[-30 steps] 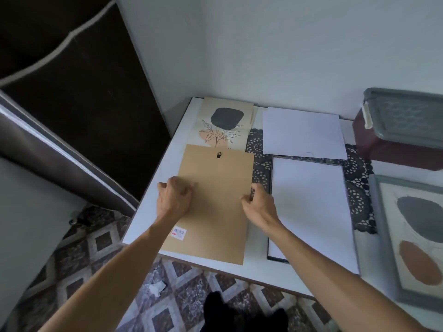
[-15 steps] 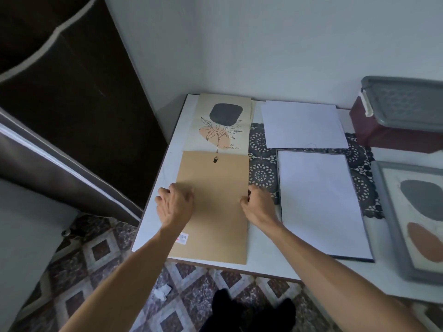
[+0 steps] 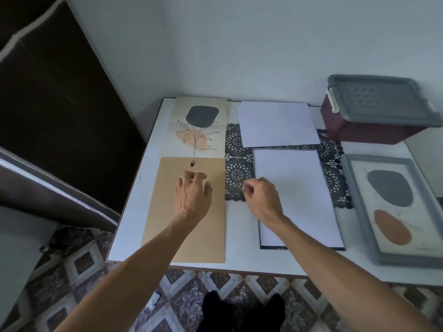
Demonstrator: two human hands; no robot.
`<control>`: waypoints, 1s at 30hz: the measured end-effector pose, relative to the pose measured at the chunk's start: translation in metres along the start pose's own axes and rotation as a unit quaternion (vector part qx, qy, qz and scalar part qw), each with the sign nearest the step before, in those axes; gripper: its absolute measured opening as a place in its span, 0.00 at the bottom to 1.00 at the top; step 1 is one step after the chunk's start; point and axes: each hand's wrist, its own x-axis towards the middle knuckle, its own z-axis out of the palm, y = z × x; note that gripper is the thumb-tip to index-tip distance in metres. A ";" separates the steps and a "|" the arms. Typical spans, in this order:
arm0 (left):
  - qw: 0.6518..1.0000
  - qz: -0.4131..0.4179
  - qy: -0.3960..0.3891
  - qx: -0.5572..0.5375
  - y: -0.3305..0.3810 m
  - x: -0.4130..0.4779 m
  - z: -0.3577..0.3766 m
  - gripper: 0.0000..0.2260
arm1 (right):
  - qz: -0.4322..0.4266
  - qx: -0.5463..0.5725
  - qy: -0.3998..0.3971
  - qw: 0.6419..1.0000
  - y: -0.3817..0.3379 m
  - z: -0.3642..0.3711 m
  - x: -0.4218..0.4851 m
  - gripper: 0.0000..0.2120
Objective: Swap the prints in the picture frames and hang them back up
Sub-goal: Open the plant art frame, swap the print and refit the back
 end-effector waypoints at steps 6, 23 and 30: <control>0.988 0.143 -0.051 0.017 0.068 -0.002 0.046 0.08 | 0.036 -0.073 0.028 0.996 0.062 -0.049 0.002 0.11; 0.970 0.173 -0.105 0.138 0.134 -0.006 0.095 0.17 | 0.069 -0.310 0.005 0.948 0.167 -0.092 0.014 0.41; 0.973 0.161 -0.112 0.120 0.137 -0.006 0.094 0.16 | 0.044 -0.241 0.058 0.968 0.162 -0.094 0.011 0.19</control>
